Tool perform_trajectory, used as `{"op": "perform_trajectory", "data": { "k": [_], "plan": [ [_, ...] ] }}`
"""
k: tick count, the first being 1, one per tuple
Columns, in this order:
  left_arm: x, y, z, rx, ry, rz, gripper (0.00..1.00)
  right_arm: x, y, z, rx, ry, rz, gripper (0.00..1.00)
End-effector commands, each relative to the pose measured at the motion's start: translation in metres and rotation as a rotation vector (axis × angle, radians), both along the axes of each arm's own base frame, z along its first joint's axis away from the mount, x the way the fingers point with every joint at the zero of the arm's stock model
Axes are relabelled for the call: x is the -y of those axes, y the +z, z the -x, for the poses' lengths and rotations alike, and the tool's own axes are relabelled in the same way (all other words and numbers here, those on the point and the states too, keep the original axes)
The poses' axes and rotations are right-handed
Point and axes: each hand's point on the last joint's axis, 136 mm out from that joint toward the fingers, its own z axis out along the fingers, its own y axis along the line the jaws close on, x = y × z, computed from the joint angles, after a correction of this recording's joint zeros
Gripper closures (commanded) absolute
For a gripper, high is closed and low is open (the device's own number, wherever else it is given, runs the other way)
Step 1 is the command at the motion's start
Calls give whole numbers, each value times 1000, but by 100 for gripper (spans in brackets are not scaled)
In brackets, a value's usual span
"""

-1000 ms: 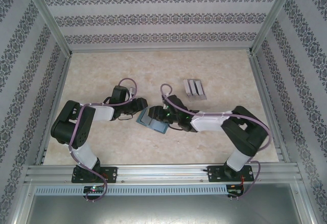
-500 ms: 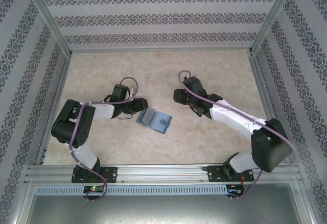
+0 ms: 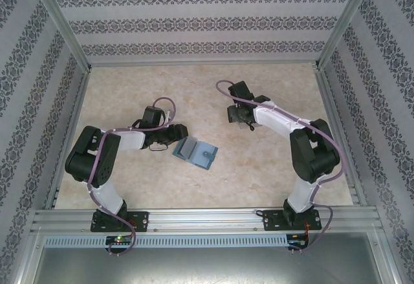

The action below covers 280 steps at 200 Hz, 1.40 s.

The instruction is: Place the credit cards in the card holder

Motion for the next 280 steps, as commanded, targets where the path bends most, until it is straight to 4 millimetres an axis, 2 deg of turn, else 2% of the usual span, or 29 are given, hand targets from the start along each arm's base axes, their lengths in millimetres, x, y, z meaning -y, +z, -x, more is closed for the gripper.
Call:
{"op": "perform_trajectory", "data": {
  "k": [1, 53, 100, 116, 141, 162, 206, 220, 235, 280],
  "plan": [
    [-23, -41, 21, -130, 26, -133, 46, 13, 7, -6, -6, 1, 102, 38],
    [-24, -47, 21, -149, 29, -142, 46, 28, 30, -13, 75, -36, 173, 42],
    [-22, -58, 22, -180, 30, -133, 47, 37, 23, -14, 61, -26, 251, 46],
    [-22, -58, 21, -180, 29, -135, 47, 39, 25, -15, 72, -22, 285, 48],
    [-25, -61, 21, -184, 31, -154, 47, 34, 40, -19, 129, 14, 412, 49],
    [-23, -64, 22, -196, 28, -147, 47, 33, 43, -23, 135, 23, 437, 50],
    [-23, -57, 19, -159, 28, -146, 46, 29, 32, -22, 106, 28, 406, 81],
    [-28, -59, 20, -166, 37, -176, 45, 26, 29, -20, 95, 30, 392, 89],
    [-24, -60, 19, -172, 26, -155, 45, 24, 30, -19, 95, 32, 373, 100],
    [-20, -67, 22, -205, 19, -132, 45, 12, 44, -11, 107, 43, 244, 100]
  ]
}}
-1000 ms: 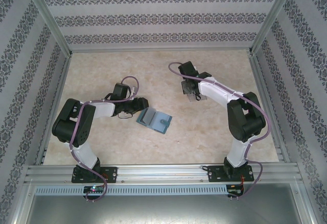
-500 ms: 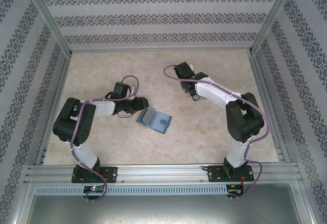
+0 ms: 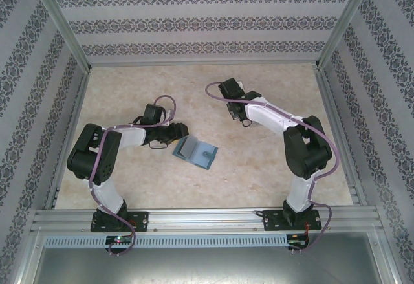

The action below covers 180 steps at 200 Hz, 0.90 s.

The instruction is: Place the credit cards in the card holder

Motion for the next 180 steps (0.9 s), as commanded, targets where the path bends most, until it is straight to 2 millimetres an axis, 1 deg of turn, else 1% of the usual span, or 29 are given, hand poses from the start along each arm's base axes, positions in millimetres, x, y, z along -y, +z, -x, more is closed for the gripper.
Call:
{"op": "perform_trajectory", "data": {
  "k": [1, 25, 48, 58, 71, 85, 103, 123, 142, 153, 167, 180],
  "plan": [
    [-23, -62, 23, -142, 28, -138, 45, -5, 19, 7, 13, -1, -85, 100],
    [-26, -59, 23, -129, 33, -153, 45, -10, 32, 14, 16, 11, -165, 100],
    [-24, -49, 22, -99, 34, -131, 45, -15, 50, 23, 49, 21, -249, 100],
    [-27, -43, 21, -77, 47, -137, 45, -17, 59, 28, 69, 21, -298, 100],
    [-36, -36, 20, -44, 78, -168, 44, -22, 66, 39, 78, 15, -397, 100],
    [-43, -31, 18, -18, 102, -188, 44, -34, 71, 56, 72, 18, -537, 100],
    [-44, -26, 19, -5, 118, -175, 44, -61, 75, 82, 44, 53, -752, 100],
    [-48, -21, 19, 11, 154, -172, 43, -93, 70, 114, -36, 81, -965, 100],
    [-50, -17, 21, 22, 173, -167, 43, -117, 54, 140, -139, 72, -1116, 100],
    [-50, -15, 20, 32, 179, -160, 42, -130, 44, 153, -205, 74, -1175, 100],
    [-48, -17, 21, 25, 171, -149, 42, -145, 30, 166, -298, 83, -1224, 100],
    [-40, -19, 21, 11, 151, -109, 43, -151, 11, 172, -353, 52, -1227, 100]
  ]
}}
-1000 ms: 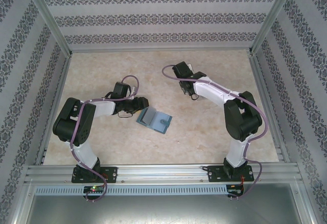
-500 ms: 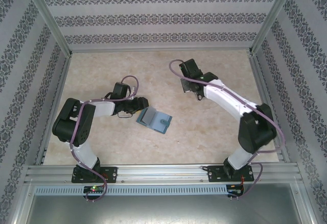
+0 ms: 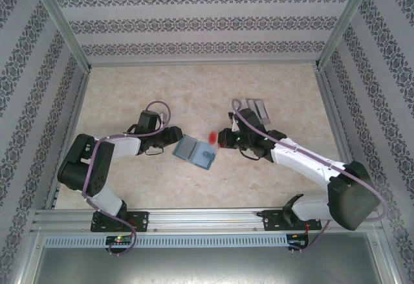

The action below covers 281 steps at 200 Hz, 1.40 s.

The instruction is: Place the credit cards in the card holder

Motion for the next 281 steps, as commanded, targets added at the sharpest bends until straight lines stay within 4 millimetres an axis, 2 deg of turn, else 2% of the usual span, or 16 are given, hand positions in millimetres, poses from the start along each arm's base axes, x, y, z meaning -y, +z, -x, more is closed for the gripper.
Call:
{"op": "perform_trajectory", "data": {
  "k": [1, 31, 65, 84, 107, 143, 188, 204, 243, 281],
  "plan": [
    [-10, -23, 10, -82, 39, -13, 43, -33, -3, 13, -121, 31, -181, 100],
    [-1, -30, 12, -111, 18, 41, 51, -38, -25, 10, -180, 0, -224, 100],
    [3, -26, 12, -107, 7, 61, 72, -43, -44, 8, -243, -18, -257, 100],
    [5, -25, 13, -107, 7, 65, 75, -49, -50, 4, -262, -28, -290, 100],
    [9, -25, 14, -106, 3, 67, 79, -49, -67, 1, -309, -60, -277, 100],
    [14, -31, 17, -122, 1, 69, 80, -45, -83, 3, -342, -118, -284, 100],
    [12, -31, 18, -124, 5, 51, 80, -32, -76, 7, -319, -165, -282, 100],
    [12, -30, 18, -123, 5, 47, 80, -30, -80, 7, -321, -188, -271, 100],
    [14, -33, 19, -135, 5, 54, 80, -34, -95, 0, -311, -282, -282, 100],
    [19, -31, 21, -140, 12, 76, 78, -45, -100, -7, -287, -361, -317, 100]
  ]
}}
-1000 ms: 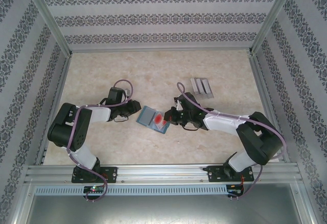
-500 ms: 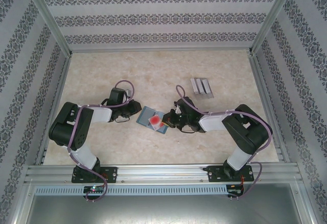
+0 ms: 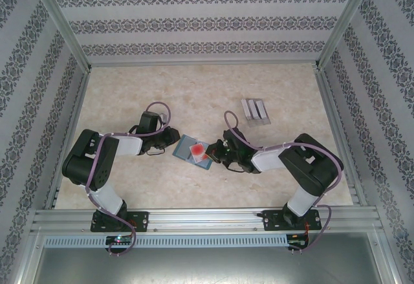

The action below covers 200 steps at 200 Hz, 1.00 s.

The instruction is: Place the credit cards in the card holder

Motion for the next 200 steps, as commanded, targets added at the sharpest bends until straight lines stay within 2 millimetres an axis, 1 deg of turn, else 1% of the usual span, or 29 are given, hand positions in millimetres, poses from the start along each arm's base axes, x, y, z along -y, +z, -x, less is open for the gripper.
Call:
{"op": "perform_trajectory", "data": {
  "k": [1, 19, 34, 39, 60, 80, 88, 99, 120, 129, 137, 155, 180, 200],
  "plan": [
    [13, -20, 24, -100, -30, 19, 78, -2, -6, -10, 15, -105, 0, 100],
    [12, -18, 25, -96, -28, 13, 77, -5, -7, -12, 25, -156, -10, 100],
    [13, -18, 26, -95, -26, 15, 78, -1, -11, -12, 28, -201, 6, 100],
    [13, -18, 26, -98, -27, 19, 78, 0, -13, -12, 21, -209, 16, 98],
    [16, -18, 26, -103, -33, 26, 77, -2, -17, -11, 7, -218, 7, 97],
    [18, -20, 27, -115, -35, 41, 78, -6, -14, -11, 20, -221, 9, 97],
    [20, -20, 28, -121, -37, 53, 78, -6, -13, -11, 29, -223, 17, 94],
    [21, -19, 28, -122, -41, 60, 78, -6, -11, -11, 36, -234, 20, 87],
    [21, -16, 31, -141, -44, 59, 79, -7, -6, -11, 46, -238, 21, 85],
    [25, -9, 30, -141, -59, 81, 79, -9, -4, -10, 44, -232, 20, 85],
    [26, -4, 32, -152, -68, 87, 79, -12, -2, -10, 47, -225, 17, 85],
    [25, 0, 44, -180, -93, 74, 77, -17, -1, -9, 41, -215, 13, 85],
    [19, -7, 63, -217, -119, 47, 74, -17, -2, -8, 52, -215, 32, 85],
    [18, -11, 72, -242, -123, 56, 74, -16, -3, -7, 52, -220, 41, 87]
  ]
}}
